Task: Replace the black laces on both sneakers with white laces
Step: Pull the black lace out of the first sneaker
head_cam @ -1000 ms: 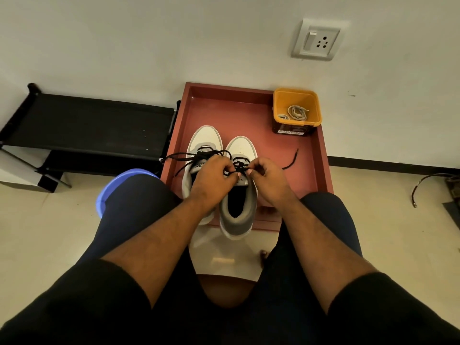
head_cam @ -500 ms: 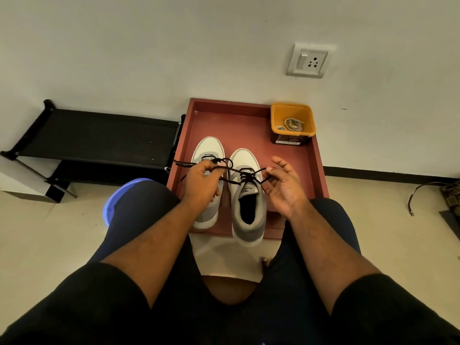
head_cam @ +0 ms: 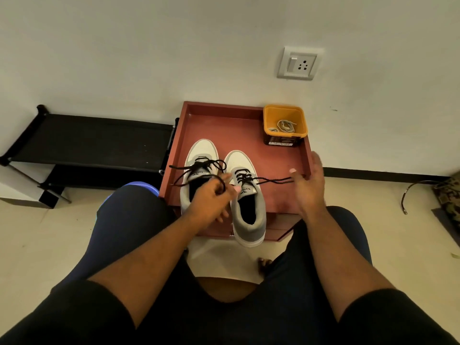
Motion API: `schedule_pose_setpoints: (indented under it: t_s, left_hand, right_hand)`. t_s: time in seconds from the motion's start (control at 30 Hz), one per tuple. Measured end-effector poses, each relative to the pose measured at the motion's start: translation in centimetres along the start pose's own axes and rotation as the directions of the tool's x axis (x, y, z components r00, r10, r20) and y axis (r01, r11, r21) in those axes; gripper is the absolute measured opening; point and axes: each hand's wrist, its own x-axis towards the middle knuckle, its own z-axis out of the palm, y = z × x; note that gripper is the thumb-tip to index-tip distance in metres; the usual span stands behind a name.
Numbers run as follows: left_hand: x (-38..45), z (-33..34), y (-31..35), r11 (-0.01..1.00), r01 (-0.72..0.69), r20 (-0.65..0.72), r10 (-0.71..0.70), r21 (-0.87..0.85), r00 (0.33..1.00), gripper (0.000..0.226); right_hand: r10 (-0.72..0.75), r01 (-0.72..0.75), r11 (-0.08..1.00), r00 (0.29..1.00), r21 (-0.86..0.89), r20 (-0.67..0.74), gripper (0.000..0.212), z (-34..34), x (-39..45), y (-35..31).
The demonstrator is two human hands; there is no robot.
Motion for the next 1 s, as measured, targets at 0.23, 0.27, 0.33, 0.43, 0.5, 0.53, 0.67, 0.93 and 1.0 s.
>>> schedule_pose_setpoints:
  t_s: [0.23, 0.27, 0.33, 0.43, 0.5, 0.53, 0.67, 0.93, 1.0]
  left_hand:
    - [0.2, 0.5, -1.3, 0.992, 0.106, -0.342, -0.124, -0.071, 0.931, 0.022]
    - [0.3, 0.2, -1.4, 0.989, 0.118, -0.337, -0.142, -0.092, 0.931, 0.024]
    - [0.0, -0.3, -1.9, 0.989, 0.103, -0.299, -0.067, 0.106, 0.952, 0.025]
    - [-0.1, -1.6, -2.4, 0.903, 0.04, -0.273, 0.087, 0.428, 0.958, 0.032]
    - [0.1, -2.5, -2.1, 0.909, 0.029, -0.252, 0.084, 0.416, 0.964, 0.034]
    - [0.3, -2.8, -2.0, 0.902, 0.014, -0.218, 0.09, 0.432, 0.972, 0.036]
    - [0.8, -2.9, -2.6, 0.872, -0.107, -0.001, 0.122, 0.477, 0.993, 0.054]
    - [3.6, -2.4, -2.9, 0.877, -0.147, 0.04, 0.145, 0.458, 0.989, 0.101]
    - [4.1, -2.1, -3.0, 0.914, -0.078, -0.005, 0.087, 0.398, 0.996, 0.111]
  right_hand:
    - [-0.159, 0.449, 0.79, 0.808, -0.418, 0.567, 0.042, 3.0, -3.5, 0.0]
    - [-0.142, 0.449, 0.777, 0.808, -0.442, 0.571, 0.045, 3.2, -3.5, -0.1]
    - [-0.114, 0.43, 0.776, 0.815, -0.461, 0.568, 0.051, 3.4, -3.2, -0.5]
    - [-0.115, 0.501, 0.688, 0.79, -0.525, 0.603, 0.055, 4.0, -3.2, -0.5]
    - [-0.128, 0.531, 0.655, 0.779, -0.538, 0.614, 0.055, 4.2, -3.2, -0.6]
    - [-0.132, 0.546, 0.637, 0.773, -0.544, 0.621, 0.055, 4.3, -3.3, -0.6]
    - [-0.152, 0.571, 0.631, 0.755, -0.526, 0.638, 0.051, 4.6, -3.5, -0.6]
    - [-0.194, 0.616, 0.611, 0.726, -0.497, 0.66, 0.045, 4.8, -4.1, -0.5]
    - [-0.19, 0.62, 0.607, 0.721, -0.498, 0.667, 0.046, 4.8, -4.1, -0.6]
